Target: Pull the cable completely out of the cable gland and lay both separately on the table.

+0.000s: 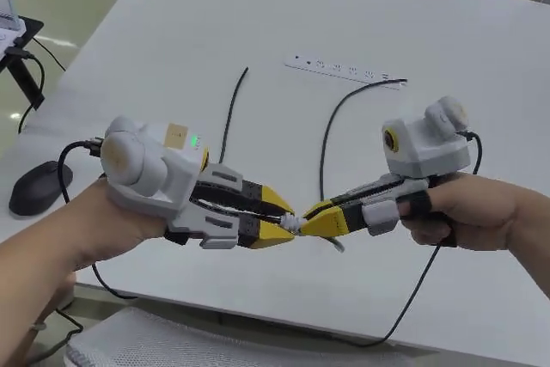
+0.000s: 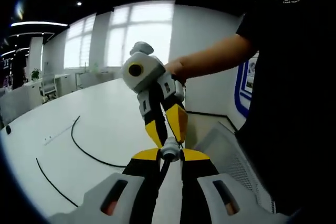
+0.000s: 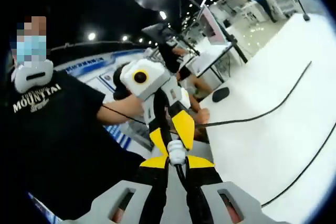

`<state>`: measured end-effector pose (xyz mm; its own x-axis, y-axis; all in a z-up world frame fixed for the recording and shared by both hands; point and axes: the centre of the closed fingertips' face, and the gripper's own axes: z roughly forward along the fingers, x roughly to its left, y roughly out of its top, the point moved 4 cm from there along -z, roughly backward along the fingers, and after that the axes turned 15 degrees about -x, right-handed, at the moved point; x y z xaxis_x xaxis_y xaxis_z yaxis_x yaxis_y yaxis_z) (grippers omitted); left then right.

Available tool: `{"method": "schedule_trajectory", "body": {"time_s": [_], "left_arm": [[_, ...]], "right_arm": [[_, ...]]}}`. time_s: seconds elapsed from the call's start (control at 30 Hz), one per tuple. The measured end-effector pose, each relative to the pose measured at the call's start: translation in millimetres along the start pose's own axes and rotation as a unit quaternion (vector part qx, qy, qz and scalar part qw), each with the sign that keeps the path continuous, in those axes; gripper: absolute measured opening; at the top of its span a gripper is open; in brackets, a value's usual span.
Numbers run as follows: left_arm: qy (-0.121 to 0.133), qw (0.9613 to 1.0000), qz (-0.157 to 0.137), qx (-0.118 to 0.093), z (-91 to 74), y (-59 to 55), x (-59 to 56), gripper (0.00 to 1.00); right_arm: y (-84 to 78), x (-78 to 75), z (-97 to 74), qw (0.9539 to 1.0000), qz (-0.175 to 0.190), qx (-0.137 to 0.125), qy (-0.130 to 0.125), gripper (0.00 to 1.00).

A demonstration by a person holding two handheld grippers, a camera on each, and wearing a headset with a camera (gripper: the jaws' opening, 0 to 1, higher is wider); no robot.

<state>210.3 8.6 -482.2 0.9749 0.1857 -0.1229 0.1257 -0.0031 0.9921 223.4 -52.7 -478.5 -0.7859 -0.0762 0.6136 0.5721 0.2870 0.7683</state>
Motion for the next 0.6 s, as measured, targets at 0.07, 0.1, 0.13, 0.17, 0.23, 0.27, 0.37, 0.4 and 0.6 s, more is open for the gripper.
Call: {"method": "schedule_trajectory", "body": {"time_s": [0.07, 0.1, 0.13, 0.17, 0.23, 0.27, 0.37, 0.4, 0.6], "left_arm": [[0.002, 1.0, -0.004, -0.001, -0.7, -0.2, 0.3, 0.15], [0.002, 0.9999, -0.01, -0.002, -0.9, -0.9, 0.1, 0.15], [0.004, 0.9999, -0.014, -0.002, -1.0, -1.2, 0.3, 0.15], [0.006, 0.9997, -0.021, -0.005, -1.0, -1.3, 0.7, 0.15], [0.012, 0.9994, -0.03, -0.01, -2.3, -1.5, 3.9, 0.15], [0.011, 0.9991, -0.04, -0.011, -2.4, -1.6, 3.0, 0.15], [0.012, 0.9982, -0.057, -0.018, -2.2, -2.2, 2.3, 0.15], [0.016, 0.9975, -0.066, -0.022, -2.6, -2.2, 2.9, 0.15], [0.035, 0.9947, -0.086, -0.043, -4.8, 1.5, 7.7, 0.15]], "right_arm": [[0.3, 1.8, 1.3, 0.9983, -0.055, 0.013, -0.018, 0.07], [0.4, 5.5, 2.6, 0.9935, -0.108, 0.029, -0.023, 0.07], [1.1, 6.0, 3.2, 0.9894, -0.137, 0.036, -0.031, 0.07], [1.0, 7.3, 3.6, 0.9816, -0.178, 0.052, -0.045, 0.07], [2.7, 8.9, 5.1, 0.9642, -0.247, 0.069, -0.067, 0.07], [1.6, 11.7, 6.7, 0.9507, -0.29, 0.084, -0.073, 0.07], [-1.1, 14.1, 7.0, 0.9184, -0.366, 0.11, -0.103, 0.07], [-1.0, 14.1, 7.1, 0.91, -0.382, 0.111, -0.116, 0.07], [0.6, 15.4, 9.8, 0.8481, -0.485, 0.122, -0.175, 0.07]]}}
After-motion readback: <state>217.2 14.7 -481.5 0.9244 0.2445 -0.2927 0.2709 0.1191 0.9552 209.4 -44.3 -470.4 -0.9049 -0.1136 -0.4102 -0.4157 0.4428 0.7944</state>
